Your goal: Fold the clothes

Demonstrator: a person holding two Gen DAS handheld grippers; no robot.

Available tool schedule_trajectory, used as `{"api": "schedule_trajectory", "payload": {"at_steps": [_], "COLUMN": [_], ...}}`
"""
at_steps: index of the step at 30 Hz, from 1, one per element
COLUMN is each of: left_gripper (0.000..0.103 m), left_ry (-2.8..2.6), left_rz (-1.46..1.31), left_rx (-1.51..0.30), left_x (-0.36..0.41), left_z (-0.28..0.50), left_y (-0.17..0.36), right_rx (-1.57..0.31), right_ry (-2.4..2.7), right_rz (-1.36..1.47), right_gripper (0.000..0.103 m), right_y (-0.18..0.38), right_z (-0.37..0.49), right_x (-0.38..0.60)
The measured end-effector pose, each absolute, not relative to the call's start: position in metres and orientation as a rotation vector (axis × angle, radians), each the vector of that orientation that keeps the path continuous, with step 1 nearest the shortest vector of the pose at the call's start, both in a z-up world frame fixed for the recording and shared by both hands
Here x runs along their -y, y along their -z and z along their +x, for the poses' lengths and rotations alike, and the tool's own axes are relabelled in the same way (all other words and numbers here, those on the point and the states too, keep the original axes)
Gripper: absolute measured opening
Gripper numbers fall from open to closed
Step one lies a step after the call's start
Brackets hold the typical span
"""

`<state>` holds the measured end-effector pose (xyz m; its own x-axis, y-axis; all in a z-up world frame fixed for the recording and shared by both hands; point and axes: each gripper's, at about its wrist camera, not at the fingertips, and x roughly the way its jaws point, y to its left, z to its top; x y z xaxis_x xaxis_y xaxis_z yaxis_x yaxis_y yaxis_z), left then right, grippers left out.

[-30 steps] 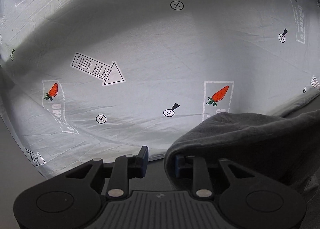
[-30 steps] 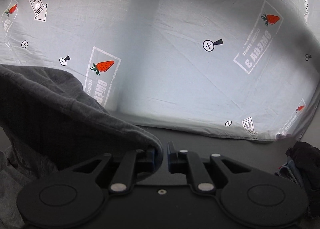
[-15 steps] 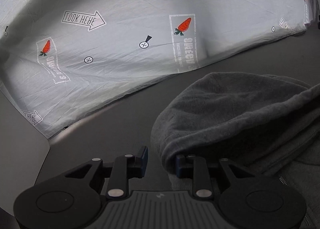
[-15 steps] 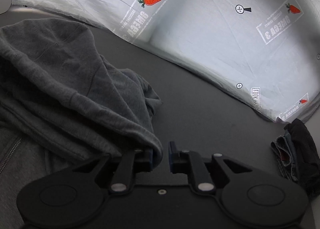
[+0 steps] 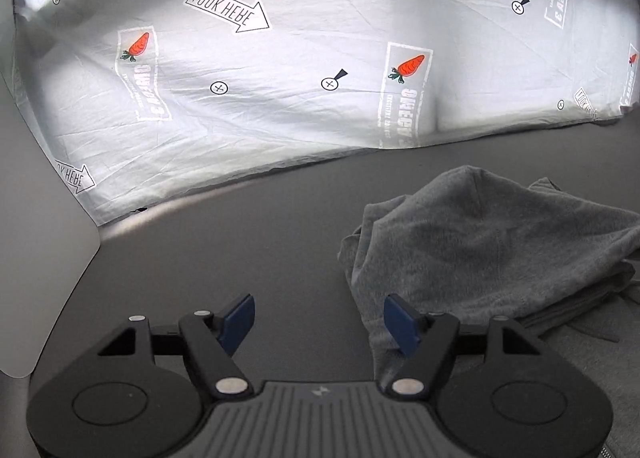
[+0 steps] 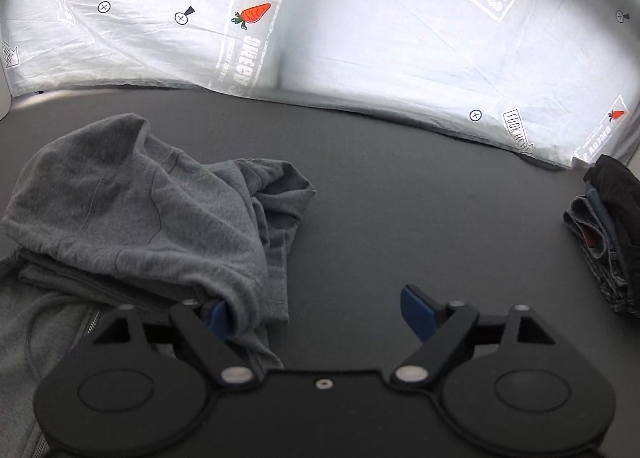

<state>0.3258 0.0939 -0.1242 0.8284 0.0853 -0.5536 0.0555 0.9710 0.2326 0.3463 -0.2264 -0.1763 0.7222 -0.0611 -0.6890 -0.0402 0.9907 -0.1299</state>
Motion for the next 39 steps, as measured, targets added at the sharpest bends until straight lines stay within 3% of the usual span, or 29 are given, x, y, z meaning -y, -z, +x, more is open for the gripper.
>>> {"api": "schedule_trajectory", "payload": {"at_steps": [7, 17, 26, 31, 33, 34, 36, 37, 38, 39], "left_gripper": [0.072, 0.072, 0.073, 0.072, 0.072, 0.072, 0.069, 0.066, 0.06, 0.056], "left_ry": [0.114, 0.065, 0.03, 0.004, 0.021, 0.022, 0.028, 0.039, 0.057, 0.075], "left_rz": [0.15, 0.108, 0.056, 0.03, 0.007, 0.003, -0.021, -0.041, -0.052, -0.047], "left_rx": [-0.544, -0.79, -0.817, -0.776, -0.718, -0.702, -0.694, -0.7, -0.719, -0.742], "left_x": [-0.056, -0.059, -0.074, -0.078, -0.078, -0.076, -0.073, -0.071, -0.069, -0.066], "left_z": [0.377, 0.437, 0.434, 0.425, 0.413, 0.409, 0.404, 0.403, 0.402, 0.401], "left_y": [0.108, 0.19, 0.195, 0.175, 0.158, 0.151, 0.146, 0.145, 0.149, 0.155], "right_rx": [-0.791, -0.804, -0.825, -0.73, -0.693, -0.686, -0.677, -0.676, -0.681, -0.706], "right_ry": [0.037, -0.084, -0.332, -0.259, -0.176, -0.155, -0.155, -0.177, -0.201, -0.23], "right_rz": [-0.238, -0.325, -0.286, -0.06, -0.011, -0.019, -0.066, -0.083, -0.098, -0.105], "right_gripper": [0.085, 0.085, 0.086, 0.085, 0.071, 0.056, 0.048, 0.038, 0.03, 0.028], "right_y": [0.182, 0.187, 0.161, 0.13, 0.128, 0.129, 0.138, 0.144, 0.151, 0.161], "right_z": [0.358, 0.349, 0.35, 0.35, 0.358, 0.361, 0.368, 0.371, 0.374, 0.377], "right_x": [0.217, 0.214, 0.218, 0.23, 0.224, 0.216, 0.195, 0.185, 0.175, 0.166]}}
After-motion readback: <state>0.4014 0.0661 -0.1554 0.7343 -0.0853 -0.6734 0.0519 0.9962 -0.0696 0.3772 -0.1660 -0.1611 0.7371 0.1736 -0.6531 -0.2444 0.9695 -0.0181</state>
